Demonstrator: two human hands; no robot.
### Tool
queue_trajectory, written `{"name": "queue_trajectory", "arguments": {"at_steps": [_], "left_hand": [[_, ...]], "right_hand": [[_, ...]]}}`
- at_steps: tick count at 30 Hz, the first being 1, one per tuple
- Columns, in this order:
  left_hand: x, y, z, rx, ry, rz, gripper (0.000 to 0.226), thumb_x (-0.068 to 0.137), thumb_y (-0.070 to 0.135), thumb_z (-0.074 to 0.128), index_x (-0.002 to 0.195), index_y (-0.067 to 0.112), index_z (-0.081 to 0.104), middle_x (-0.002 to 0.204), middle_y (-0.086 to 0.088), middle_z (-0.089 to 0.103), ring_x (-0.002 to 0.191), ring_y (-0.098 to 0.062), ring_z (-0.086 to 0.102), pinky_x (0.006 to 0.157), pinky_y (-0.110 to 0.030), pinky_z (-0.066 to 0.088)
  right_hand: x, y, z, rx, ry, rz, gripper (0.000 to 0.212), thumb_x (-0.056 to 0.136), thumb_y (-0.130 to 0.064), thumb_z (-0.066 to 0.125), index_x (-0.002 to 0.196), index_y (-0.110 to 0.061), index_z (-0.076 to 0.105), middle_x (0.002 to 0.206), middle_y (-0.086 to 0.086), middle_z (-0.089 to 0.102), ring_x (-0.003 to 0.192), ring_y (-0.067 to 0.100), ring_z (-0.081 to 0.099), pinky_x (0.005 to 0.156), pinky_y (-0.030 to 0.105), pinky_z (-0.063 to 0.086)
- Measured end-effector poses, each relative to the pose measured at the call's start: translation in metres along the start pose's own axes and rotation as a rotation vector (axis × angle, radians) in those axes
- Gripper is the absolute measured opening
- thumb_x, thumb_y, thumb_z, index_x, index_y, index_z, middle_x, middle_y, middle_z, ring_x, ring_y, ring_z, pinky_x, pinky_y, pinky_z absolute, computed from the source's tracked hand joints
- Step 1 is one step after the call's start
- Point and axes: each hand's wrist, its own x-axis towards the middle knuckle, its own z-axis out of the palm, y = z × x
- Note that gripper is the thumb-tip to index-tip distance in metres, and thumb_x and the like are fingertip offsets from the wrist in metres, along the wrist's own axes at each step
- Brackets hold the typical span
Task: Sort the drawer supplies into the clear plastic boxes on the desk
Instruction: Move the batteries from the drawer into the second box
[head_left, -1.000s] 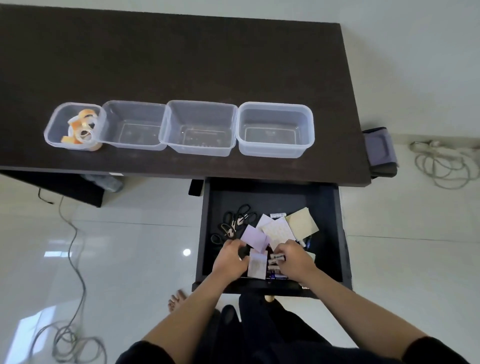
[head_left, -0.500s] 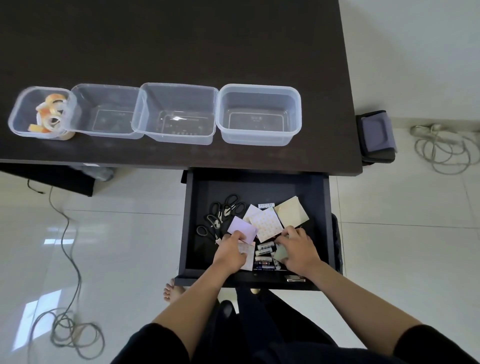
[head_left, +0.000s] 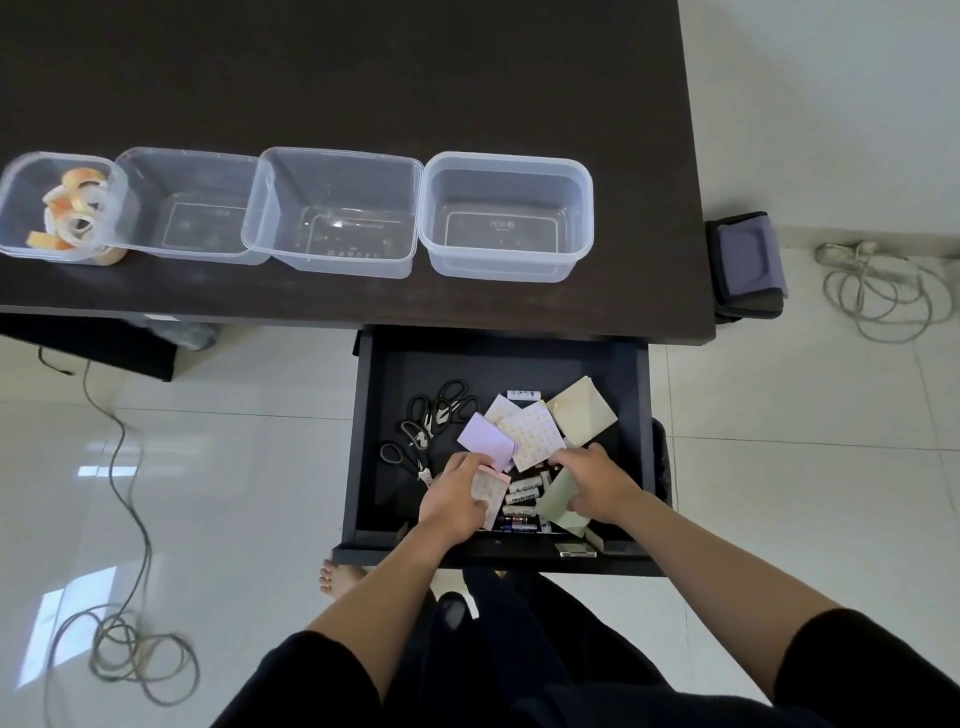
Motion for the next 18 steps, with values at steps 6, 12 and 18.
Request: {"name": "queue_trajectory", "arguments": {"at_steps": [6, 12, 18], "left_hand": [[0.013, 0.007, -0.005, 0.000, -0.013, 0.002, 0.040, 0.074, 0.012, 0.063, 0.109, 0.028, 0.051, 0.116, 0.009, 0.049, 0.104, -0.020, 0.053, 0.077, -0.036, 0.051], [0.020, 0.008, -0.007, -0.029, -0.099, 0.001, 0.029, 0.075, 0.002, 0.063, 0.095, 0.023, 0.058, 0.104, 0.001, 0.041, 0.074, -0.016, 0.051, 0.076, -0.029, 0.048], [0.014, 0.001, -0.026, -0.102, -0.024, -0.011, 0.027, 0.077, -0.001, 0.065, 0.089, 0.023, 0.061, 0.092, 0.001, 0.052, 0.069, -0.007, 0.045, 0.055, -0.010, 0.036]], "right_hand": [[0.000, 0.004, -0.003, -0.226, -0.037, -0.025, 0.044, 0.079, -0.018, 0.067, 0.120, -0.024, 0.052, 0.120, -0.001, 0.058, 0.115, 0.023, 0.042, 0.093, 0.035, 0.035], [-0.004, 0.009, -0.006, -0.001, -0.008, -0.025, 0.036, 0.088, -0.010, 0.056, 0.120, -0.025, 0.051, 0.126, -0.002, 0.052, 0.113, 0.020, 0.053, 0.084, 0.033, 0.047], [0.010, 0.006, -0.018, 0.247, 0.224, -0.077, 0.042, 0.087, -0.006, 0.054, 0.124, -0.025, 0.046, 0.123, 0.002, 0.055, 0.112, 0.023, 0.052, 0.091, 0.041, 0.046]]}}
